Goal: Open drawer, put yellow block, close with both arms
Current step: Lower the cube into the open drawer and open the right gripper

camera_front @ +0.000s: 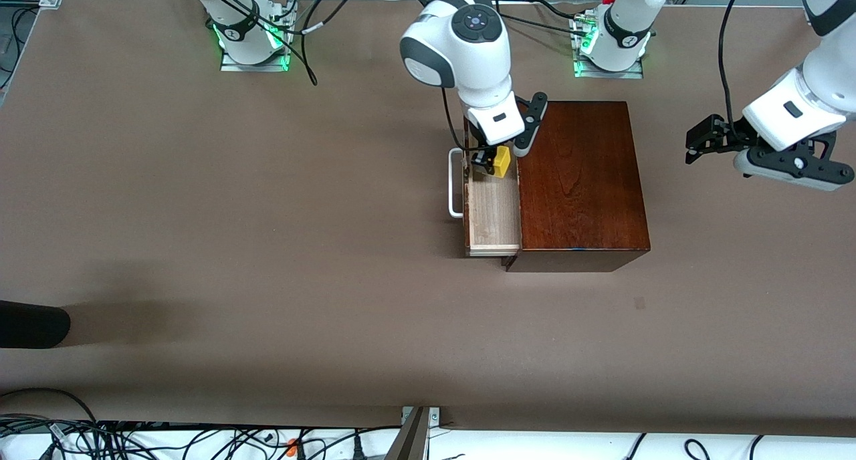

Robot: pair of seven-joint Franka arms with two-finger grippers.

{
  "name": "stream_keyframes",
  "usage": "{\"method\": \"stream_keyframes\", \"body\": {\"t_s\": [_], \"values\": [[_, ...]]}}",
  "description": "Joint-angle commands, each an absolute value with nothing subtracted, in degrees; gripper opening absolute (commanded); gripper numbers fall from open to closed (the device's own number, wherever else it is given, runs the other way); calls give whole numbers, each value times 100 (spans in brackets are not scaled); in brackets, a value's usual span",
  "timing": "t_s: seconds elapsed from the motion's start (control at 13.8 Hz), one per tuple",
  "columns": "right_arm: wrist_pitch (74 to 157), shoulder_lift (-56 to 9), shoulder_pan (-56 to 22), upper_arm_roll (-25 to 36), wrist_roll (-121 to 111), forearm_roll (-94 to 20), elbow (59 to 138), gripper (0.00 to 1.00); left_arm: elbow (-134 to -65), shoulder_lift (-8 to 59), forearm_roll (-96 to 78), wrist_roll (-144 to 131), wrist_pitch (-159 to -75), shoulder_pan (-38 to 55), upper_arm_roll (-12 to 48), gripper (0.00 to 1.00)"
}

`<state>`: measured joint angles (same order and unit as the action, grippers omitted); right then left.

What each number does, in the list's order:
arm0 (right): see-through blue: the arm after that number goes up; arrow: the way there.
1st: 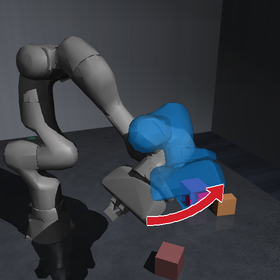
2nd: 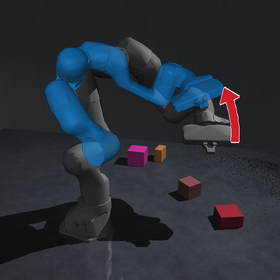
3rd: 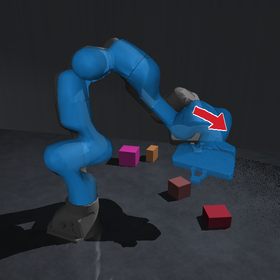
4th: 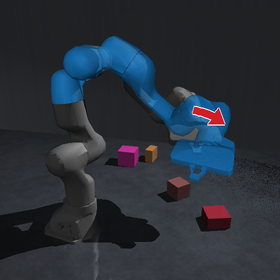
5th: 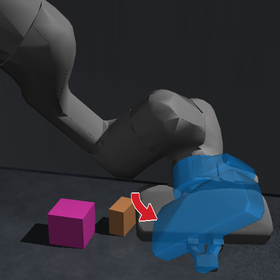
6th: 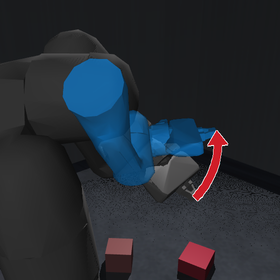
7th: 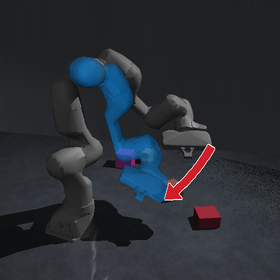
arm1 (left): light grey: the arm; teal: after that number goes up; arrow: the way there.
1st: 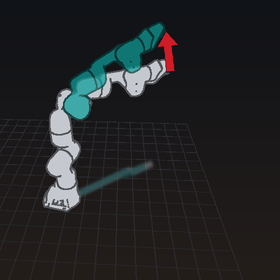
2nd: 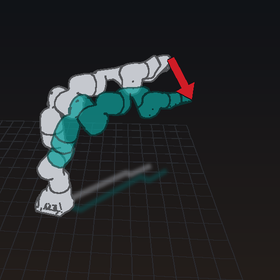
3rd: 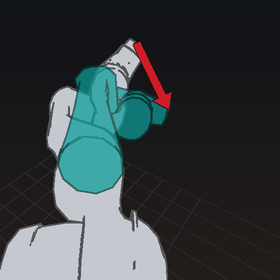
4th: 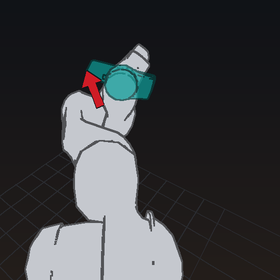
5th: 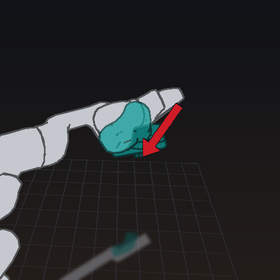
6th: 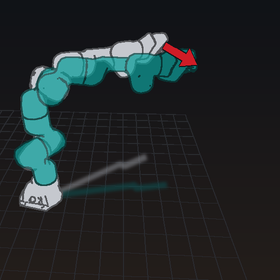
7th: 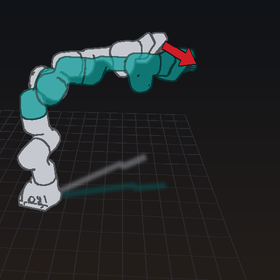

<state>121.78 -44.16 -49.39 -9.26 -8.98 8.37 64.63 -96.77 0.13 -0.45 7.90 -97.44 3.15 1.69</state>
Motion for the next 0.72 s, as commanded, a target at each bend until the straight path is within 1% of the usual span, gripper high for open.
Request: {"method": "stream_keyframes", "body": {"t_s": [0.0,0.14,0.65], "values": [[12129,-4605,-5115,-852,-905,1359,6231,25,-9906,-150,-141,581,-9940,343,132,100],[12103,-4754,-5194,-861,-1002,1713,6223,25,-9862,-106,-141,528,-9862,229,132,100],[12085,-4764,-5151,-861,-1986,1705,6425,25,-9835,-105,-149,334,-9809,176,141,100]]}}
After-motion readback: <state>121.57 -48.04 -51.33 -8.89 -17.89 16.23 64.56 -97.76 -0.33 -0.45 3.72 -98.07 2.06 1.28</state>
